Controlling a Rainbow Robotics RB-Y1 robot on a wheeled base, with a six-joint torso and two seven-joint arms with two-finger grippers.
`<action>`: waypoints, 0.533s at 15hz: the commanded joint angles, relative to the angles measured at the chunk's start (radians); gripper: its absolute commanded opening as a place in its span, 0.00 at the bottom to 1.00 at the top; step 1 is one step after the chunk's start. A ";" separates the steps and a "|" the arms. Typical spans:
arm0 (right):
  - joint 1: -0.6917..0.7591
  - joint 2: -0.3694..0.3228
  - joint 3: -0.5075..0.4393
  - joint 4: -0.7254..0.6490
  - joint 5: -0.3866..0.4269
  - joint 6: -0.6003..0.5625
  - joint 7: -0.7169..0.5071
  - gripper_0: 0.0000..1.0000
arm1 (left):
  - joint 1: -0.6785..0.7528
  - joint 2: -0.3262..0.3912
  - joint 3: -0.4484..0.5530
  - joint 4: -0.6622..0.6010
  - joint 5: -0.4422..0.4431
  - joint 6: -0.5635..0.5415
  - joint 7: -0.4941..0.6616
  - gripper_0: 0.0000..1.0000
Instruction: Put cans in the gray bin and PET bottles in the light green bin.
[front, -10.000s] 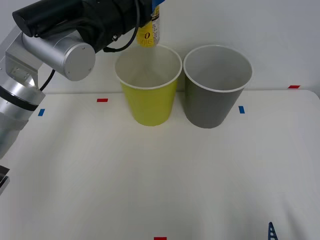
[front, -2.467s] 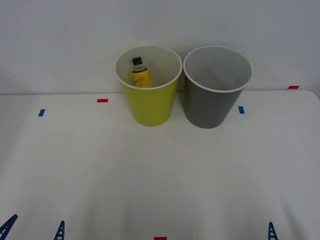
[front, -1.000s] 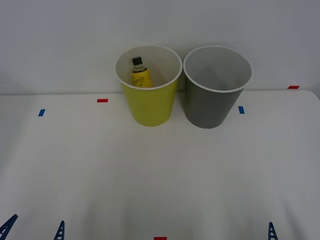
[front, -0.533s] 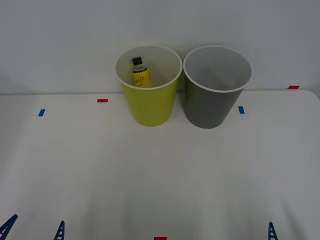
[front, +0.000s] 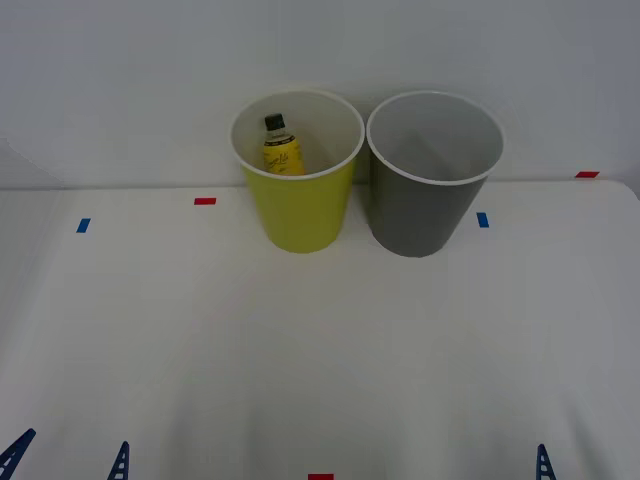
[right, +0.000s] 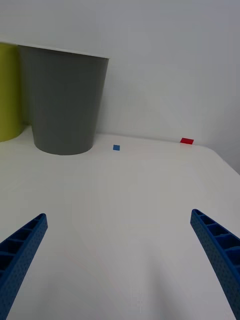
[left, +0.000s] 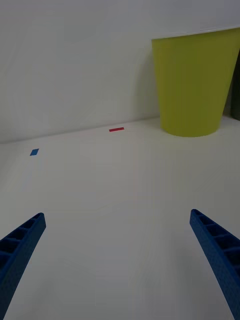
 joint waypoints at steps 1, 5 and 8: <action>0.000 0.000 0.000 0.000 0.000 0.000 0.000 1.00 | 0.000 0.000 0.000 0.000 0.000 0.000 0.000 1.00; 0.000 0.000 0.000 0.000 0.000 0.000 0.000 1.00 | 0.000 0.000 0.000 0.000 0.000 0.000 0.000 1.00; 0.000 0.000 0.000 0.000 0.000 0.000 0.000 1.00 | 0.000 0.000 0.000 0.000 0.000 0.000 0.000 1.00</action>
